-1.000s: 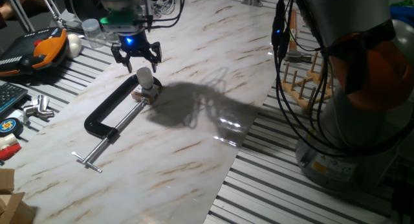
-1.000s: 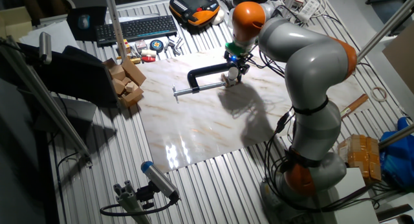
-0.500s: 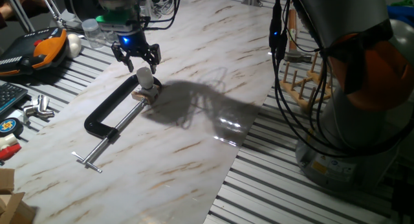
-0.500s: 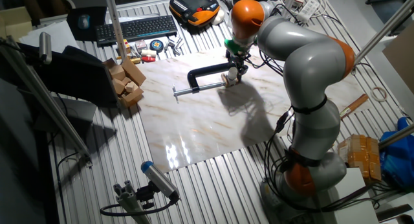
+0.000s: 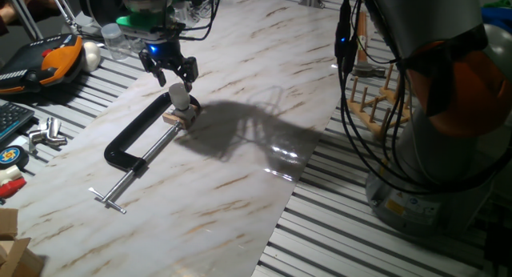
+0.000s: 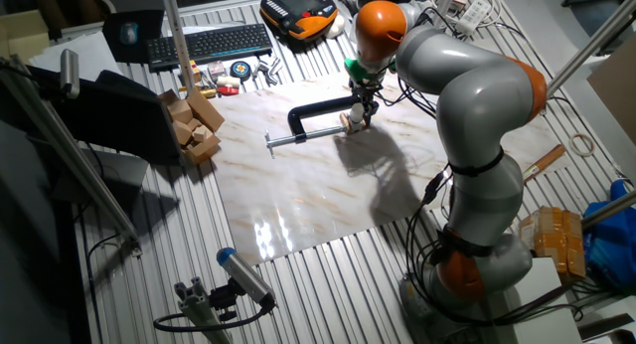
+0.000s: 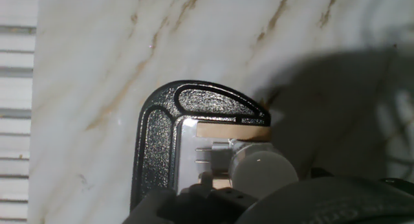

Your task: Take out the light bulb by rotating it

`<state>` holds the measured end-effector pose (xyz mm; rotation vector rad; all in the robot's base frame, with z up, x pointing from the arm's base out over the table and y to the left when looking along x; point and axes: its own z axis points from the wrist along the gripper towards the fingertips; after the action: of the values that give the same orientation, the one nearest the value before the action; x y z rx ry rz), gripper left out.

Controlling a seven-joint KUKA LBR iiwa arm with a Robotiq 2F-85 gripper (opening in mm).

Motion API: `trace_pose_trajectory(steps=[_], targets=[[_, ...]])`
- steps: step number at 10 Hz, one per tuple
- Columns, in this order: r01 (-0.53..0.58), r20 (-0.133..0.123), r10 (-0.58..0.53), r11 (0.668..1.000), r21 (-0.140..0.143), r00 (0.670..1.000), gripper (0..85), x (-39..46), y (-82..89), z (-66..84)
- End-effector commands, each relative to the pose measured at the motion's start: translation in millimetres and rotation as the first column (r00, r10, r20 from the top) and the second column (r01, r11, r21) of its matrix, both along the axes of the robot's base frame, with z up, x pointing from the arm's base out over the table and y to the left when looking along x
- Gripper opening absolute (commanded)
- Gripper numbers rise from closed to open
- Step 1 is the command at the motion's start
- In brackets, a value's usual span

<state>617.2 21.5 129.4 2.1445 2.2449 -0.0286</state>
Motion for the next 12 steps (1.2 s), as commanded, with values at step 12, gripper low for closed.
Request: trace_pose_trajectory(steps=[12], targets=[[0.952,-0.004,-0.952,0.307,-0.007,0.307,68.0,0.2,-0.6,0.8]])
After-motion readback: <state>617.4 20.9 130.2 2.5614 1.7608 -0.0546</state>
